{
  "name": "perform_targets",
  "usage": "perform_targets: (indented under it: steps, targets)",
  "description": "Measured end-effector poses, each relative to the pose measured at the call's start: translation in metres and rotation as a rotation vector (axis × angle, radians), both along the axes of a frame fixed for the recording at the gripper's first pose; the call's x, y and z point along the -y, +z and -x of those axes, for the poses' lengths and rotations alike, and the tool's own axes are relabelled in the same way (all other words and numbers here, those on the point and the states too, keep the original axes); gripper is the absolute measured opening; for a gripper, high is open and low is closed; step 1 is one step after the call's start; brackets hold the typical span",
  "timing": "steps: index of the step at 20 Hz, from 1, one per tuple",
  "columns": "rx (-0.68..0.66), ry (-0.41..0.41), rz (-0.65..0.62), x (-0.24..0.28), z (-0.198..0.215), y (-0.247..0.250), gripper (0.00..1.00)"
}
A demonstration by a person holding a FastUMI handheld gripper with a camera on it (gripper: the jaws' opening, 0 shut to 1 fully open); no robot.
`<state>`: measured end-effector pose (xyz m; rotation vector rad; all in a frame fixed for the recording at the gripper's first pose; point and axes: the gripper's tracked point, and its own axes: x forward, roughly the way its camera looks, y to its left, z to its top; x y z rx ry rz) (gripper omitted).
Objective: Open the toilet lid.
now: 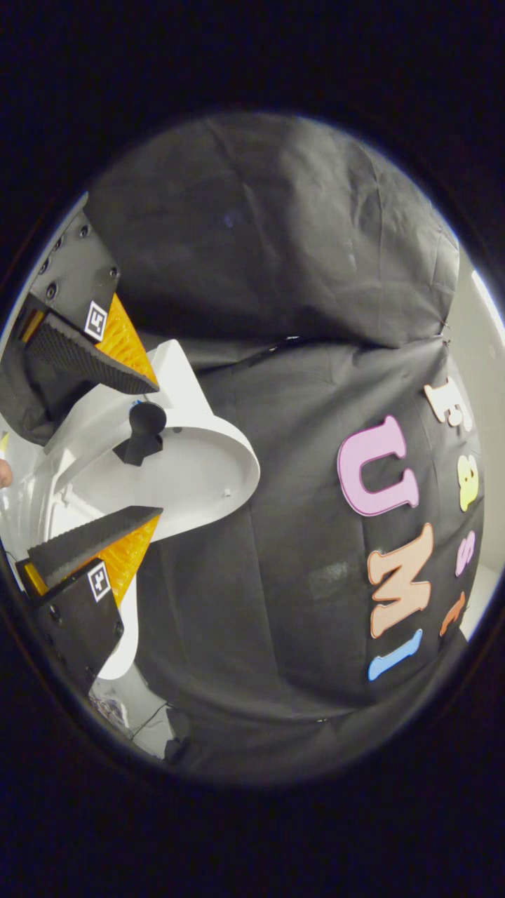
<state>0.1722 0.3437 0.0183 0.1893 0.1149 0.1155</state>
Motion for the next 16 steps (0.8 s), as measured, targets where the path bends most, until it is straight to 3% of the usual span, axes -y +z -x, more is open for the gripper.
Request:
perform_targets:
  steps: [10,16]
  targets:
    - [0.129,0.037,0.059,0.033,0.046,0.008,0.98]
    - [0.159,-0.012,0.152,0.079,0.077,0.004,0.98]
